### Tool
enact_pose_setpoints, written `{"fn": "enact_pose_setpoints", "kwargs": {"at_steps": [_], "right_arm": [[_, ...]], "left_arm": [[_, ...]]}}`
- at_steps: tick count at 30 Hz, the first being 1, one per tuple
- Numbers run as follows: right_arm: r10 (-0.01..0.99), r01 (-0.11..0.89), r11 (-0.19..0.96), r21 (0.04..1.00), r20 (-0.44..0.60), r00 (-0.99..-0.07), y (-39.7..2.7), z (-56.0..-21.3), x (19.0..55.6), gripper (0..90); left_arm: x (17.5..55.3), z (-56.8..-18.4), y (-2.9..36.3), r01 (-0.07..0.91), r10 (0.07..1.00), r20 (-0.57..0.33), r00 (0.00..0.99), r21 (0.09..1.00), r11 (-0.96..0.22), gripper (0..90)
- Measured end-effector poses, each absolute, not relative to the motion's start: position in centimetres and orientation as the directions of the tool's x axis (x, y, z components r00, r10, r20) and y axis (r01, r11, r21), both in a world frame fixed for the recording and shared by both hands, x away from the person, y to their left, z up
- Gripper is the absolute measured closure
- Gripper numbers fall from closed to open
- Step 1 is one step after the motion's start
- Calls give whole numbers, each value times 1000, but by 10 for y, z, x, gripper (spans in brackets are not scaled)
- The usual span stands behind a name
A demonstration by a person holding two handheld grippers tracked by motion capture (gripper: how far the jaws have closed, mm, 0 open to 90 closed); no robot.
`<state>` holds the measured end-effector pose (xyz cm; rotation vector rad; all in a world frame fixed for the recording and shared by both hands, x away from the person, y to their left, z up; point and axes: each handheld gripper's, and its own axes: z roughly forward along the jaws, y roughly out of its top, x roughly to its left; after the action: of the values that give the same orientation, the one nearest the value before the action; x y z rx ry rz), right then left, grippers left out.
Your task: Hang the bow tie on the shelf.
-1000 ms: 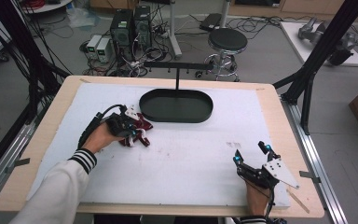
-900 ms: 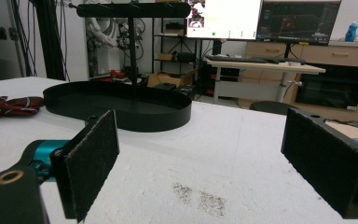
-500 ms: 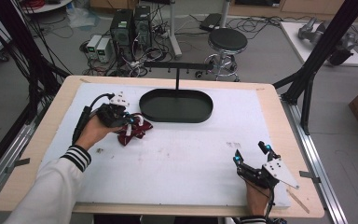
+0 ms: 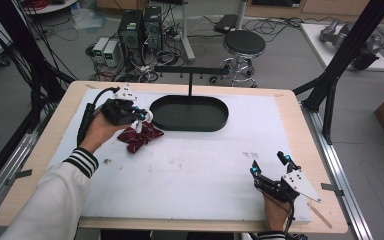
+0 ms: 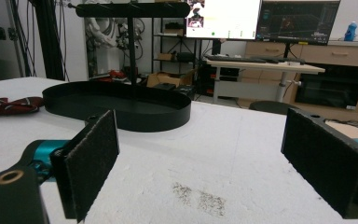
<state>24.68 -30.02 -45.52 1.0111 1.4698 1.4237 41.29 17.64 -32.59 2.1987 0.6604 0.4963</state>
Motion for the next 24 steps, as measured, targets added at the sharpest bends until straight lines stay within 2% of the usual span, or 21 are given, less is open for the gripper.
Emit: {"fn": "enact_pose_setpoints", "kwargs": {"at_steps": [24], "right_arm": [[943, -7, 34, 999, -34, -330, -301, -455, 247, 103]], "left_arm": [[429, -272, 168, 234, 617, 201, 761, 802, -549, 869]]}}
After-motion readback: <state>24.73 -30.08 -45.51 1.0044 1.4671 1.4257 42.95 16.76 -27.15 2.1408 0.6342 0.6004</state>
